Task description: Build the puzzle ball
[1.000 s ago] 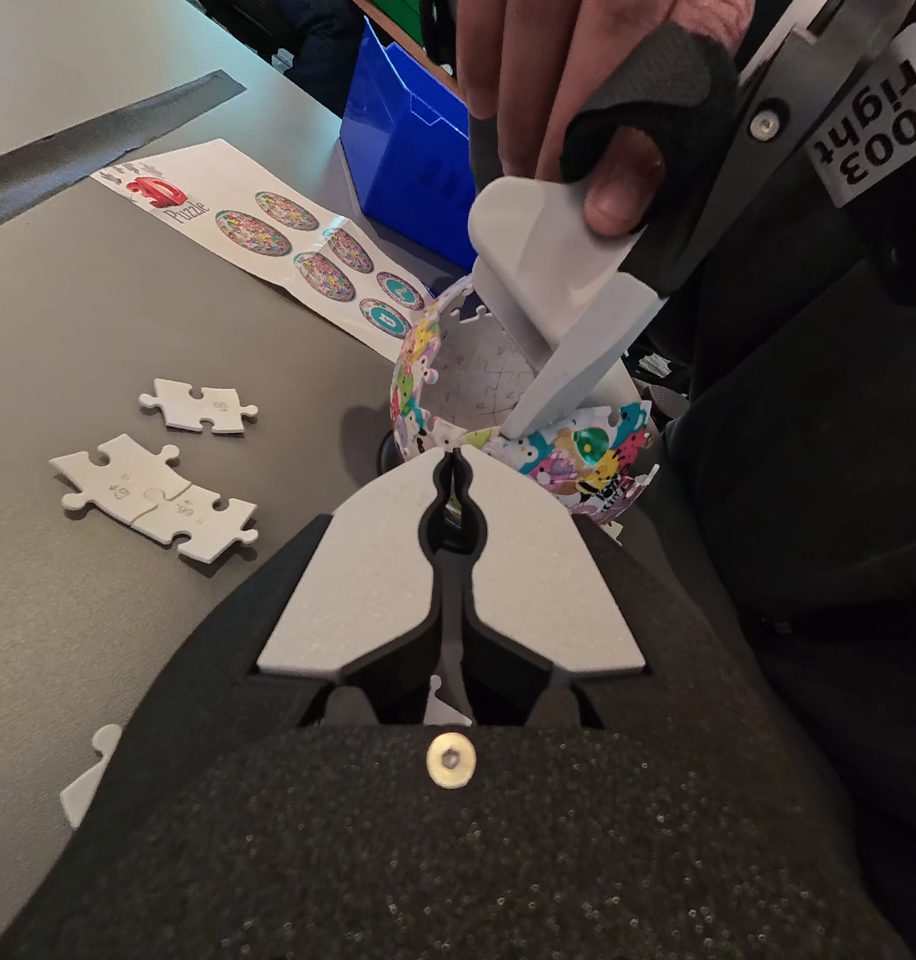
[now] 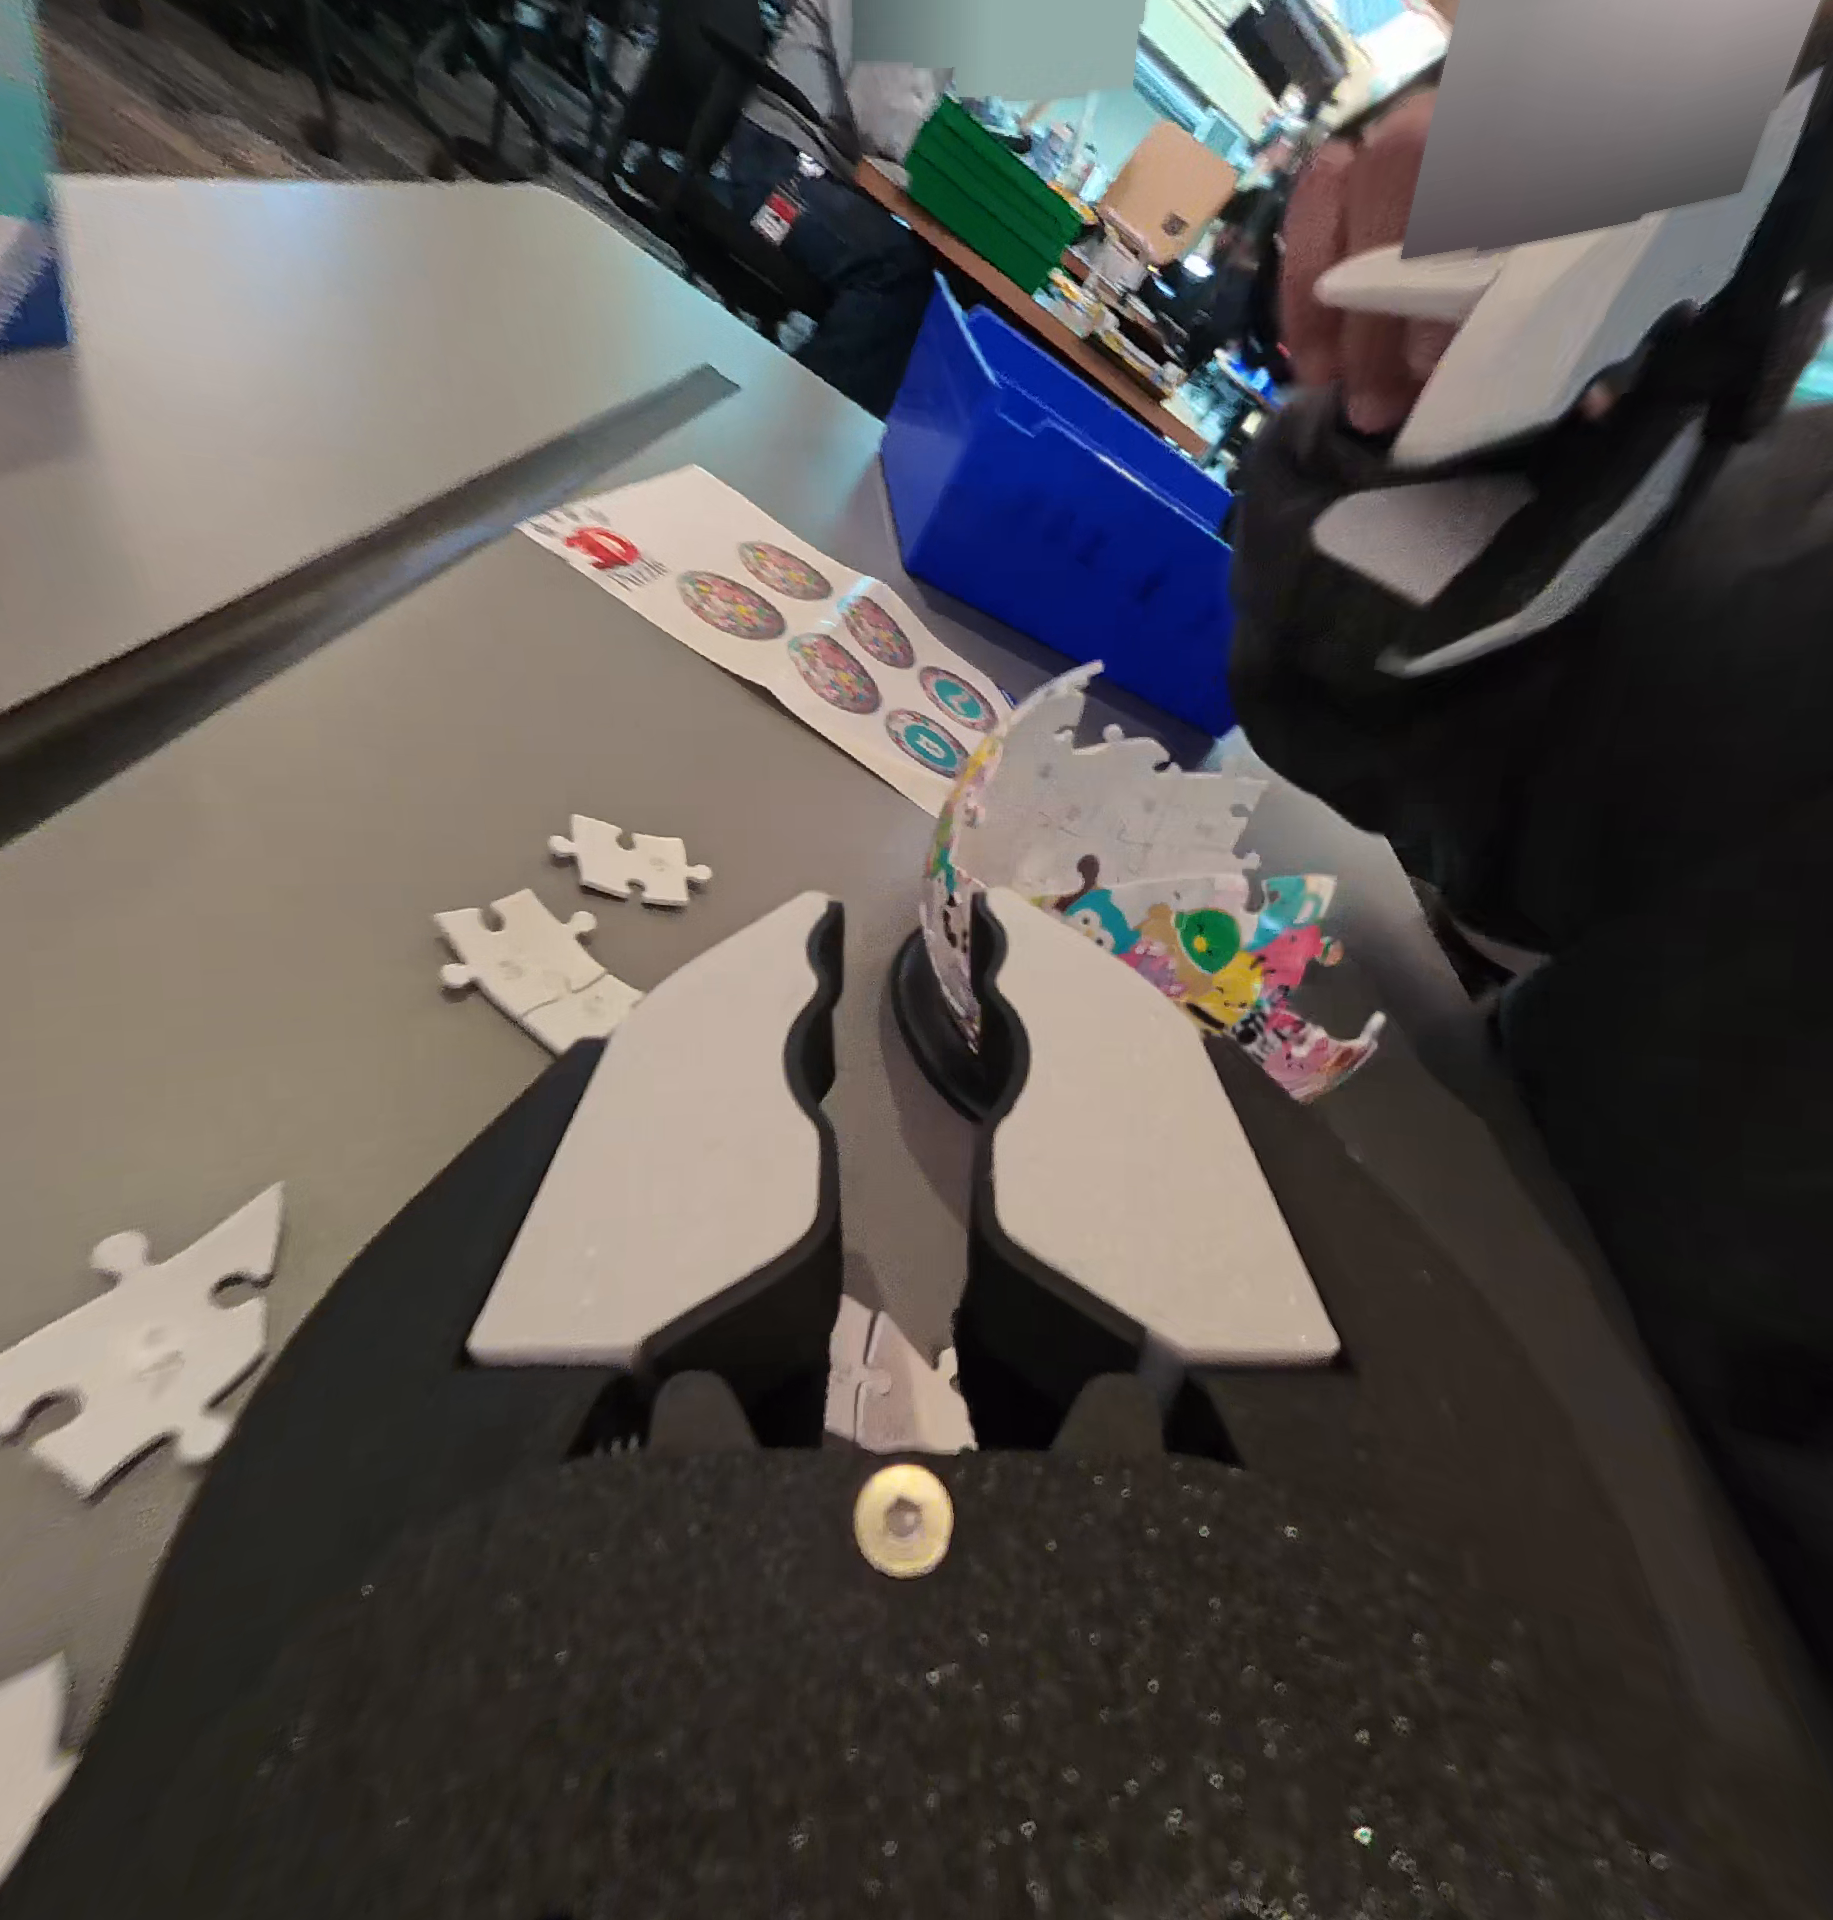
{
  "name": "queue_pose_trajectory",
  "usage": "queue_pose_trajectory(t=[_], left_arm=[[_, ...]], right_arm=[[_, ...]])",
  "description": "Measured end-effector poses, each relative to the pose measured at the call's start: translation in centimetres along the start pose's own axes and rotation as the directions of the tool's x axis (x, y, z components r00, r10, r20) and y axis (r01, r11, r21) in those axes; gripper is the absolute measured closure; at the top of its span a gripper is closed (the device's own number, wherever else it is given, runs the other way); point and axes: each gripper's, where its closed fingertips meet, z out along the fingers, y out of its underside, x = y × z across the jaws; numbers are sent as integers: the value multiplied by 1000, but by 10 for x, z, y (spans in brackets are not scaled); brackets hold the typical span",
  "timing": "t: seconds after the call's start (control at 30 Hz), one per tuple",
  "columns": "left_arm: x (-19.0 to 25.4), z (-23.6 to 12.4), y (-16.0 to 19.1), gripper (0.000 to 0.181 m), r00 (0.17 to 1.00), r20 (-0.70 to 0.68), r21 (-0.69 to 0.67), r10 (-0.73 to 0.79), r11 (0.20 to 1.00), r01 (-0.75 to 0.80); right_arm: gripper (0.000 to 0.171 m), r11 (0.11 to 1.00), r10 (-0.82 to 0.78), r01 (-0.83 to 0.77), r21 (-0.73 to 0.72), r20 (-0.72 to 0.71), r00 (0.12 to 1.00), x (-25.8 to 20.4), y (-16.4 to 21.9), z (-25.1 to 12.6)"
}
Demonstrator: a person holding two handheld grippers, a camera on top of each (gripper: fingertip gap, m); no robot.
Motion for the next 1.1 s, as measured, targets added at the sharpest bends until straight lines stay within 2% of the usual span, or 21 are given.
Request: queue_pose_trajectory(t=[0.07,0.13,0.17,0.27,0.3,0.37,0.47,0.53,0.63,0.73,0.87,1.1], left_arm=[[2,-10,-10,158,998,67,33,-10,999,8],[13,-19,-21,156,994,104,65,-33,998,26],[18,-22,-25,156,989,138,72,-53,996,43],[44,-18,-16,151,973,209,13,-97,995,97],[49,-13,-7,151,959,265,-30,-102,993,114],[72,0,5,151,952,294,-87,-85,990,115],[89,16,9,152,911,411,-117,-35,989,91],[81,18,14,152,845,534,-175,17,980,90],[71,21,16,154,780,621,-225,79,971,81],[63,19,20,155,747,658,-254,92,961,106],[58,20,23,157,749,658,-266,77,954,136],[45,25,27,158,766,636,-308,94,941,140]], right_arm=[[136,969,239,-232,83,-81,968,9,7,-25],[124,882,465,-453,133,-84,881,0,26,-39],[126,834,547,-532,147,-89,832,-9,37,-44],[124,748,657,-636,191,-72,751,-39,60,-46],[123,715,688,-664,219,-47,724,-46,63,-44],[117,632,751,-728,267,22,660,-57,65,-38],[115,580,780,-753,311,52,623,-65,69,-25],[110,575,783,-755,314,54,619,-71,69,-17],[110,571,791,-767,294,54,610,-80,68,-9],[116,581,786,-760,291,38,616,-87,63,-8],[113,584,790,-761,282,21,613,-94,59,-10],[111,507,835,-815,282,76,545,-109,48,-23]])
